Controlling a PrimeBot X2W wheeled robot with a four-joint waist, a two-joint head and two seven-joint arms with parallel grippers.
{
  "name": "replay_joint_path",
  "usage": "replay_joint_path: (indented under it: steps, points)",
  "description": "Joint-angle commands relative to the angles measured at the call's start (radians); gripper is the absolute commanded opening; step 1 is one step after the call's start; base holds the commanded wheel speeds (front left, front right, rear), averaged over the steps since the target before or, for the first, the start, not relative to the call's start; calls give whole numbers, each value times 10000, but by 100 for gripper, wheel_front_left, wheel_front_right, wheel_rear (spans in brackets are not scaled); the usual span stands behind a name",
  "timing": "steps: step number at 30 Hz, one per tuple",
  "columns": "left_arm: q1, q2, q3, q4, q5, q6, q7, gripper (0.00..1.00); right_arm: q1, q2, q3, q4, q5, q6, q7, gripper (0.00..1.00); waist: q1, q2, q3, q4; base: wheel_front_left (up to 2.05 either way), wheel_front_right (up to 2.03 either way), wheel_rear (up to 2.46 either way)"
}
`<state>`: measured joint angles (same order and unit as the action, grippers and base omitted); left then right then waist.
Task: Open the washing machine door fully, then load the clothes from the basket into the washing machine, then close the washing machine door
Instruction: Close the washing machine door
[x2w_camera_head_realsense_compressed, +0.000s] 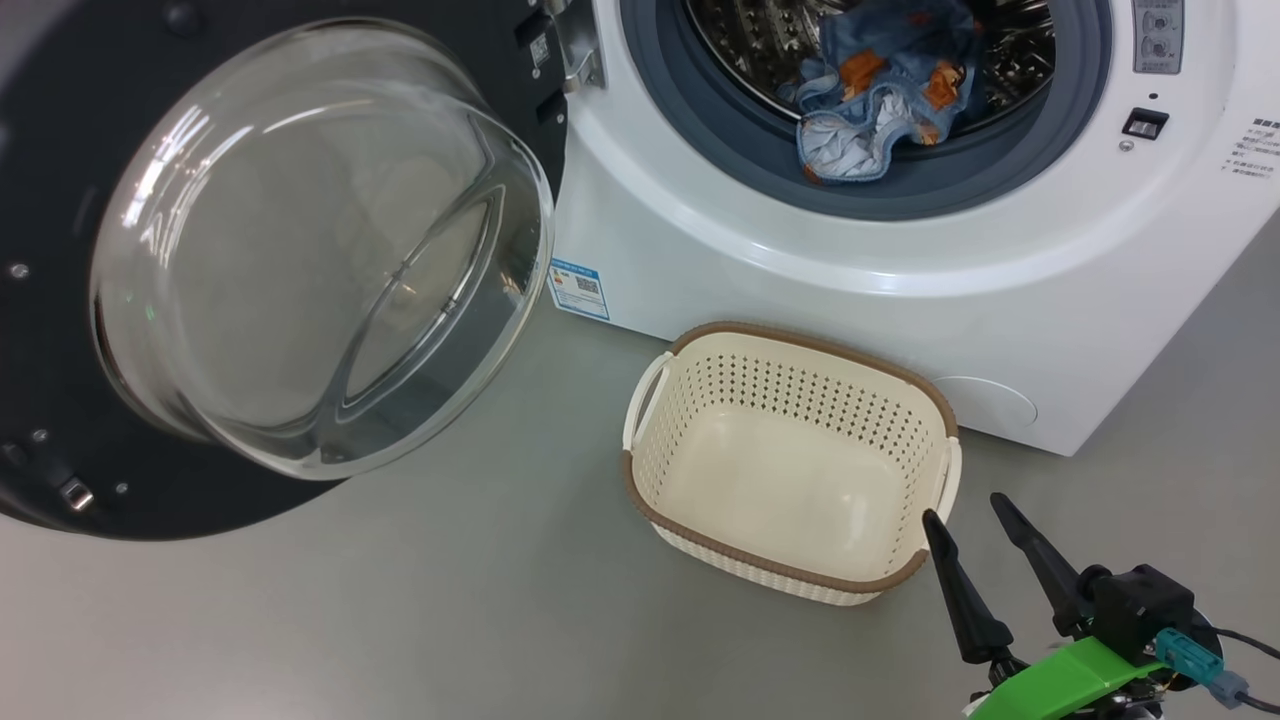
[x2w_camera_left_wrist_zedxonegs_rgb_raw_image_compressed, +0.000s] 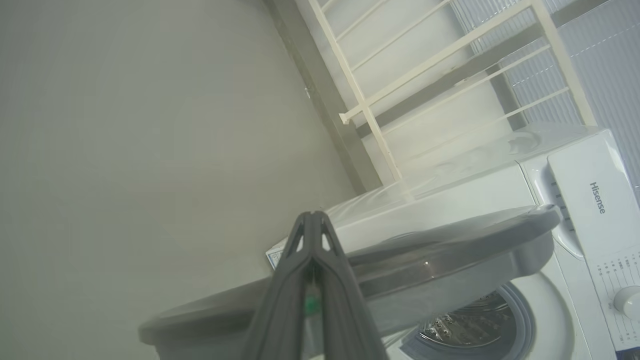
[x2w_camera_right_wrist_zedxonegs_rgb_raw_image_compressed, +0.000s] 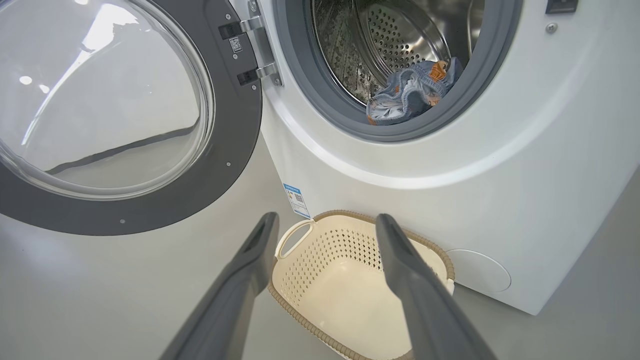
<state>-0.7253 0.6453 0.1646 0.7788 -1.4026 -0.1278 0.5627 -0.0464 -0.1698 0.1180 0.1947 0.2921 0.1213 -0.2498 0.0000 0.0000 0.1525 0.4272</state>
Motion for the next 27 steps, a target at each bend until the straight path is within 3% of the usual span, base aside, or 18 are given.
replay_joint_path:
  steps: [1,8,16,27]
  points:
    - [-321,742,234,-97,-174,-28,304,0,-229,-98,247,-265,-120,94,-120,100,0,0,30,-11,0,0,0]
    - [-196,504,96,-72,-743,-28,1369,0,-283,-202,244,-272,-124,94,-120,100,0,0,103,-23,0,0,0]
    - [14,331,-61,-376,-950,-28,1874,0,-307,-234,282,-251,-119,94,-120,100,0,0,72,-48,0,0,0]
    - [696,170,-530,-1954,-1466,-28,3552,0,-244,-156,258,-209,-137,94,-120,100,0,0,-178,-150,0,0,0]
